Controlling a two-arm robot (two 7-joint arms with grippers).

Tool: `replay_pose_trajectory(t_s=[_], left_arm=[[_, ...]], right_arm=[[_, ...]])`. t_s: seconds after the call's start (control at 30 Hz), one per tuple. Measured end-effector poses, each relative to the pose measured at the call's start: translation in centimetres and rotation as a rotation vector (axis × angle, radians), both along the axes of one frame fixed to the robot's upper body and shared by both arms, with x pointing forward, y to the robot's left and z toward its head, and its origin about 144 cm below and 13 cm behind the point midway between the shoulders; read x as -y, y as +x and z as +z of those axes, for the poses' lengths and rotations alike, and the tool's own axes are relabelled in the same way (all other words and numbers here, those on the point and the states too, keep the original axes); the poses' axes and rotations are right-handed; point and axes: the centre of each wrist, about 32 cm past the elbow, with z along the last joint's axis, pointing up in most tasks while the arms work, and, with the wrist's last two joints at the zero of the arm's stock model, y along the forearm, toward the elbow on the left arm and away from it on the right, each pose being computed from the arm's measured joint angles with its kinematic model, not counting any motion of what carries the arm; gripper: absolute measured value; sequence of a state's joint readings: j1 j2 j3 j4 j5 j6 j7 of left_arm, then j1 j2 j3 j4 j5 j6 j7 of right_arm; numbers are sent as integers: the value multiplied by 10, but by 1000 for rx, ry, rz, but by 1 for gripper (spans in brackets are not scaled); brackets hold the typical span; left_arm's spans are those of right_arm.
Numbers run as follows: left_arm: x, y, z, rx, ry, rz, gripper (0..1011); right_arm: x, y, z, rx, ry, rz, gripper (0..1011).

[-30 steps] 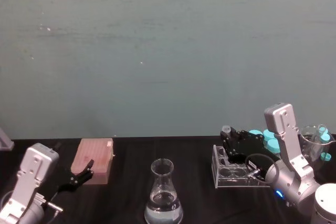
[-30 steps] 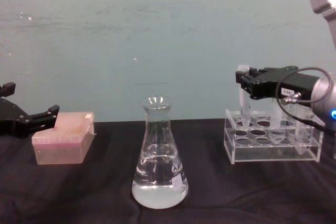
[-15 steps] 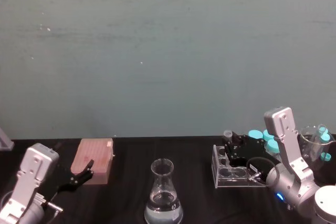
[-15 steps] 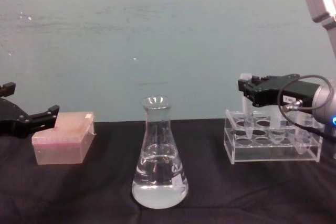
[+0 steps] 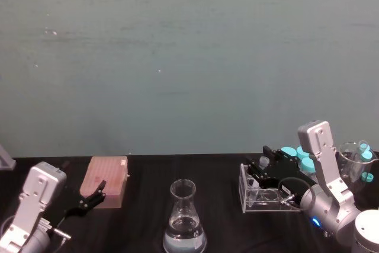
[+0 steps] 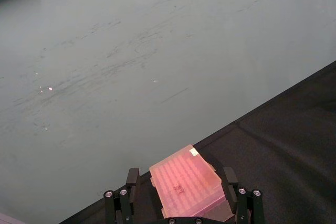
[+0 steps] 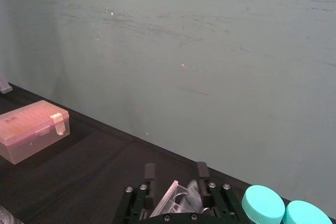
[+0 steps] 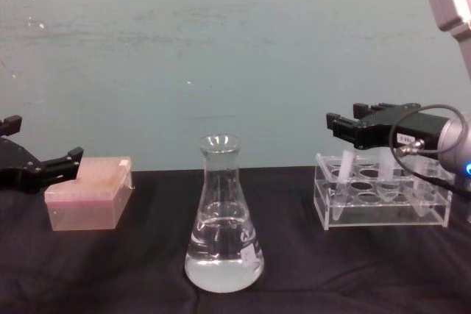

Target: Pour the liquid from the test tube into the beaker using one hand.

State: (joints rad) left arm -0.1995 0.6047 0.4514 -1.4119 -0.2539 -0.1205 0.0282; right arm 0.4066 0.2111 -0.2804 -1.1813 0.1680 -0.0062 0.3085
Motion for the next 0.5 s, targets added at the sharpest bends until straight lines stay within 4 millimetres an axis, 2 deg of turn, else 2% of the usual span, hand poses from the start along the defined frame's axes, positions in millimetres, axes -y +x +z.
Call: replay_pose_trajectory(t_s=[0.07,0.1,0.17,0.2,0.27,0.3,0.33,0.4,0.43,0.5], left_arm=[[0,0,0,0,0,0,1000],[0,0,0,0,0,0,1000],[0,0,0,0,0,0,1000],[0,0,0,0,0,0,1000],[0,0,0,0,0,0,1000],[0,0,0,0,0,0,1000],[0,0,0,0,0,0,1000],[0,0,0,0,0,0,1000],[0,0,0,0,0,0,1000],[0,0,0,0,0,0,1000]], right_arm=[[0,0,0,0,0,0,511],[0,0,0,0,0,0,572],[0,0,0,1,0,0,627],[0,0,0,1,0,0,627],[0,0,0,1,0,0,735],[0,0,0,2,0,0,735],[0,0,0,2,0,0,790],[0,0,0,2,0,0,820],[0,0,0,2,0,0,882],[0,0,0,2,1,0,916]])
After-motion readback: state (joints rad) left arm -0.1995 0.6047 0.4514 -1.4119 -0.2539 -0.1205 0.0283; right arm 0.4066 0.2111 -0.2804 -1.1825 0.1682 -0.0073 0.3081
